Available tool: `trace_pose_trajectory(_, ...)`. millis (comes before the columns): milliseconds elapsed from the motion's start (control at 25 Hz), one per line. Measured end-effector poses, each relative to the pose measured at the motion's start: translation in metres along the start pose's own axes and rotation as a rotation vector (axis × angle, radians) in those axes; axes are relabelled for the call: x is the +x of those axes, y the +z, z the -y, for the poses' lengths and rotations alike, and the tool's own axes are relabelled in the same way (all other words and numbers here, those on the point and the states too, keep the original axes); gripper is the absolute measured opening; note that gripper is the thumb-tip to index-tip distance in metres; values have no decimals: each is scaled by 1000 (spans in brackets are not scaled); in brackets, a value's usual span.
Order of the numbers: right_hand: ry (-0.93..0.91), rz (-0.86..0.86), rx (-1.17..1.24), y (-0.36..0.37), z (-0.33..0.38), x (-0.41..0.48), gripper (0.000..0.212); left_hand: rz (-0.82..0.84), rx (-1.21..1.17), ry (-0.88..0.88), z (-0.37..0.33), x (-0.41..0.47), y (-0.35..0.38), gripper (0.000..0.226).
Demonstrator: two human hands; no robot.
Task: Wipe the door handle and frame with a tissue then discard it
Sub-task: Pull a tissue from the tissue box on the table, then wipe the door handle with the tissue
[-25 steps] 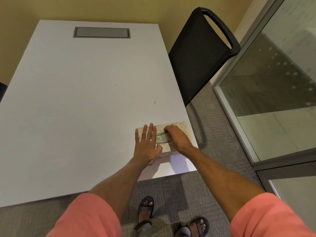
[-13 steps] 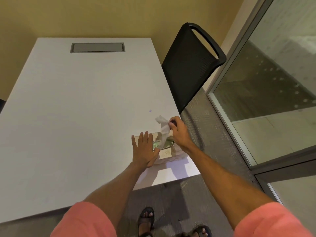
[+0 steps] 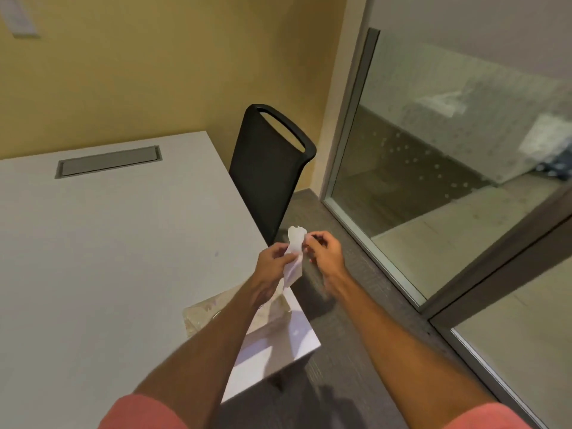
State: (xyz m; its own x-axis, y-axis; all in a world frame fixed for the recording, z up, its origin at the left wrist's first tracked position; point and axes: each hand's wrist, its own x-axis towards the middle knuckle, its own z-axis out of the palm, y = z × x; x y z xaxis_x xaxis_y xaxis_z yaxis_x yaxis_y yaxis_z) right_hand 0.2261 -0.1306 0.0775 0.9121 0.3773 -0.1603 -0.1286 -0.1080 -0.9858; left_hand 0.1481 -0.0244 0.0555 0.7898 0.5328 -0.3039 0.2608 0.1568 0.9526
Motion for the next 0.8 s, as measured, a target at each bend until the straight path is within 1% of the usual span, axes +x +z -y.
trace_pose_trajectory(120, 163, -71, 84, -52, 4, 9, 11, 106, -109, -29, -18, 7, 49, 6)
trace_pose_trajectory(200, 269, -58, 184, -93, 5, 14, 18, 161, -133, -41, -26, 12, 89, 8)
trace_pose_trajectory(280, 308, -31, 251, -135, 6, 20, 24, 193, -126, -59, -33, 15, 131, 10)
trace_pose_trajectory(400, 236, -101, 307, -203, 12, 32, 20, 202, -92, -35, -48, 21, 202, 16)
trace_pose_trajectory(480, 161, -154, 298, -247, 15, 39, 22, 185, -58, 8, -57, 24, 247, 22)
trace_pose_trajectory(560, 92, -166, 274, -291, 18, 45, 28, 220, -32, 76, -63, 26, 287, 43)
trace_pose_trajectory(640, 28, -172, 203, -336, 20, 51, 33, 306, 45, 180, -67, 29, 326, 66)
trace_pose_trajectory(680, 7, -188, 133, -356, 21, 54, 32, 333, 115, 244, -68, 31, 343, 70)
trace_pose_trajectory(720, -13, -215, 57, -375, 22, 57, 29, 342, 191, 305, -70, 35, 359, 65)
trace_pose_trajectory(800, -47, -279, -37, -407, 24, 63, 17, 318, 376, 421, -75, 44, 391, 39)
